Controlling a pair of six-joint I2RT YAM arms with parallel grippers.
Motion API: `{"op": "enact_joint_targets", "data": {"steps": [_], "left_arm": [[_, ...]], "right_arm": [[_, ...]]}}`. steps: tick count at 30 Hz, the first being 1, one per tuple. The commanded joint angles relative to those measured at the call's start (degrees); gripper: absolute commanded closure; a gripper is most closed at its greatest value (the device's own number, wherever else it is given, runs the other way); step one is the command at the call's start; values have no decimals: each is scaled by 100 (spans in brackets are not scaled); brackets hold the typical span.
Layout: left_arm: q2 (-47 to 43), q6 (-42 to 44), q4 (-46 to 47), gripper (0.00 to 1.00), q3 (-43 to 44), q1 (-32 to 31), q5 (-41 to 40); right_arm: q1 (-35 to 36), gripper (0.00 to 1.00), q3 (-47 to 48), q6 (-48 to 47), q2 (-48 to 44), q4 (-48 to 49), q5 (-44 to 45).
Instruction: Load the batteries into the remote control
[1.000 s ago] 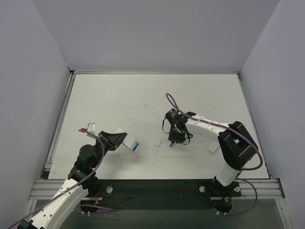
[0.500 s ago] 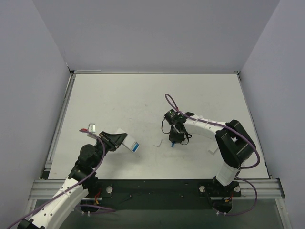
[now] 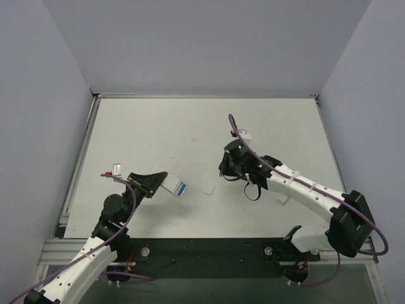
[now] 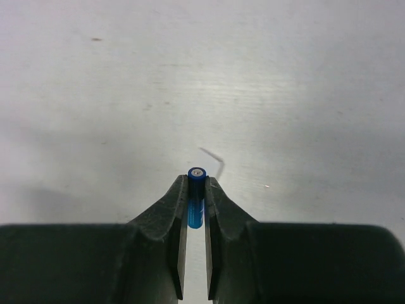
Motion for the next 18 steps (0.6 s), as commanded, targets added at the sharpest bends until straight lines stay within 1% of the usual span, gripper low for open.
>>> {"op": "enact_joint_targets", "data": {"steps": [1,3,4,5,7,9,13,18], "left_arm": [[-128,-583,1171,100,-700,33,-354],[-172,-680,1338,100,-806,33,-468],[-216,-697,1365,100,-824,33,-495],[-234,-680,1383,100,-824,33,-512],[-295,-671,1418,100,-824,24,-547],[-322,-654,1471,100,-833,24,-574],[-401,-557,1576,100,-815,24,-644],[-419,-320,1620,100,-780,24,-828]], "right_arm": [[292,100,-238,-635,-919,1611,-462],[406,100,-370,-723,-1052,2107,-772],[450,100,-396,-750,-1105,2553,-1008],[537,100,-440,-767,-1114,2792,-1349],[643,100,-449,-785,-1106,3344,-1571],[801,100,-441,-777,-1088,3637,-1730],[1091,100,-309,-636,-1018,4059,-1644],[1636,100,-133,-1004,-1027,4148,-958]]}}
